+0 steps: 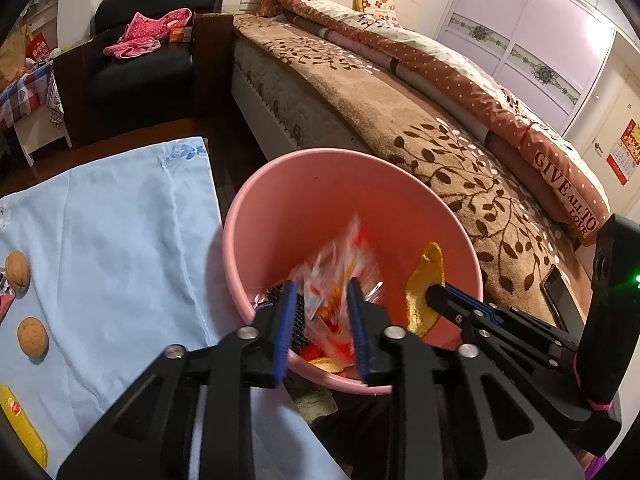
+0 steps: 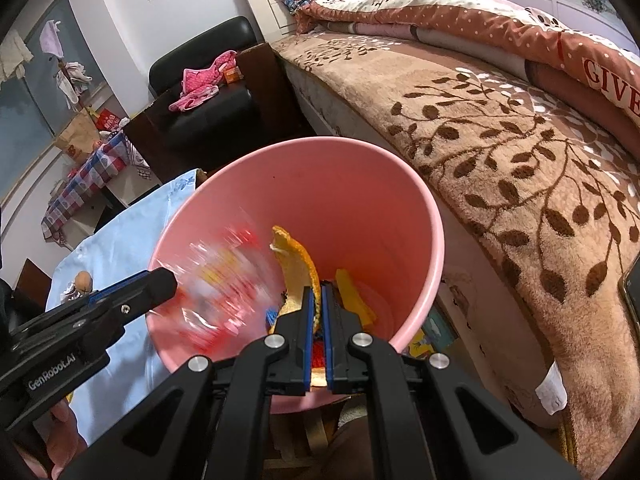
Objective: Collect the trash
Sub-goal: 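Open both tools to drop the wrapper and peel into the bucket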
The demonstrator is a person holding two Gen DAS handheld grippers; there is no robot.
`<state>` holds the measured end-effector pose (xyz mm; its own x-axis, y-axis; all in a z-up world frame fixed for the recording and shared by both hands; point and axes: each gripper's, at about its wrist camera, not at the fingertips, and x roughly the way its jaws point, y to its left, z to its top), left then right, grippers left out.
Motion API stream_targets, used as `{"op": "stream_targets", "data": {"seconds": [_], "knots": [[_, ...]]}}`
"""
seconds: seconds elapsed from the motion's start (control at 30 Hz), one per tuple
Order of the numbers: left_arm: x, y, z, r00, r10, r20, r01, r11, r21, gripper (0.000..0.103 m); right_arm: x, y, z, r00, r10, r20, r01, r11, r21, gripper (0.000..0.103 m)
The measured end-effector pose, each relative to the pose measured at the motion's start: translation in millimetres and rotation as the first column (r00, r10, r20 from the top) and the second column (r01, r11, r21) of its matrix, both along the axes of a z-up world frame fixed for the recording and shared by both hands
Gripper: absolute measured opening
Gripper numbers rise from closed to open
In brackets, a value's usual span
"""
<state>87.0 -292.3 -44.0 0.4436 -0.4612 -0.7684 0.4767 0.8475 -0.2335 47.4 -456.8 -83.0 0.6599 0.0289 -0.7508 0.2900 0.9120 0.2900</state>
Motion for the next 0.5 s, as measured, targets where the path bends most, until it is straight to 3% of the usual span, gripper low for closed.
{"op": "stream_targets", "data": {"seconds": [0.3,0.5], "knots": [[-2.5,6.8,2.0,1.000,0.007,-0.004,-0.007,1.000,-0.012,0.029,-1.3,0.0,0.2,1.000,-0.004,0.008,0.004,1.000,0.014,0.004],[-6.0,13.2,5.9,1.000,0.008,0.000,-0.008,1.000,-0.019,0.029,-5.3,0.5,3.8,1.000,-0.006,0.026,0.006,1.000,0.027,0.020]]}}
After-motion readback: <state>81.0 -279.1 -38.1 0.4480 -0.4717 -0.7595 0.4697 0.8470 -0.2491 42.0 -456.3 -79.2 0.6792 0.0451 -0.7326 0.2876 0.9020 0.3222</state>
